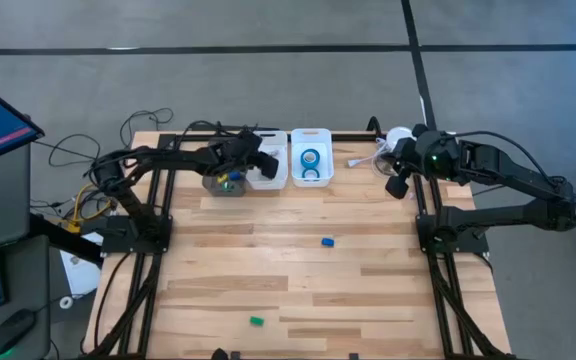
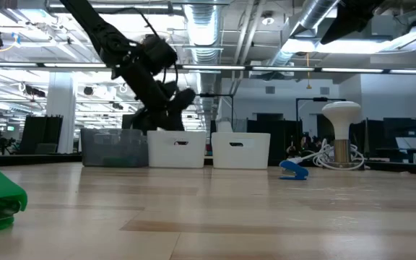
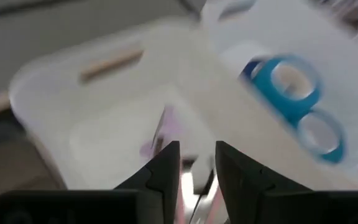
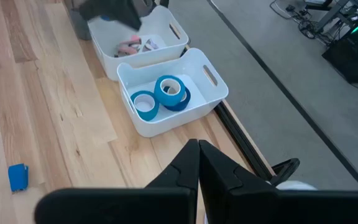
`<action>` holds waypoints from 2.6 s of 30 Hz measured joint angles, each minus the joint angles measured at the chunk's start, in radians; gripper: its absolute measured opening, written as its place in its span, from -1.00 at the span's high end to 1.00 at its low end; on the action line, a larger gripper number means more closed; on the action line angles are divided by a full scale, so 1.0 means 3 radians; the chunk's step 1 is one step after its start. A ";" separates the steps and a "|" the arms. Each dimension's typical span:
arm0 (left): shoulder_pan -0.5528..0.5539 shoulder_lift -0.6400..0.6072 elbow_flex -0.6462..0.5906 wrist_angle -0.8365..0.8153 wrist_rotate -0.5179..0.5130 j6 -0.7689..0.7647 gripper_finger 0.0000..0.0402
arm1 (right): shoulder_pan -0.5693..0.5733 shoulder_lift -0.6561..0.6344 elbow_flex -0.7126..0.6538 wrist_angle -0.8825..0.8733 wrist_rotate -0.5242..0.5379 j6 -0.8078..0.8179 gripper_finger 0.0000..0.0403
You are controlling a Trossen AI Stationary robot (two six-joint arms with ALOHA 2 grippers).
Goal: Pick and place Stapler, Stapler remover, tape
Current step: Put the blue stapler into the black bin
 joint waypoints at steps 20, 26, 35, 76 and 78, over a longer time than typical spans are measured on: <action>-0.1278 -0.0684 0.0010 0.0782 0.0104 0.0972 0.53 | 0.0000 -0.0156 -0.0001 -0.0106 -0.0008 0.0009 1.00; -0.1634 -0.0665 0.0013 0.1218 0.0092 0.0826 0.53 | 0.0000 -0.0155 -0.0001 -0.0097 -0.0008 0.0012 1.00; -0.1771 -0.0441 0.0313 0.1485 0.0041 0.0895 0.55 | 0.0001 -0.0155 -0.0001 -0.0060 -0.0008 0.0014 1.00; -0.1963 0.0267 0.1237 -0.0859 0.0337 0.1156 0.83 | 0.0604 -0.0026 -0.0008 -0.0434 -0.0969 0.0540 1.00; -0.1962 0.0267 0.1237 -0.0859 0.0329 0.1155 0.83 | 0.0754 0.0008 -0.0058 -0.0413 -0.0974 0.0599 1.00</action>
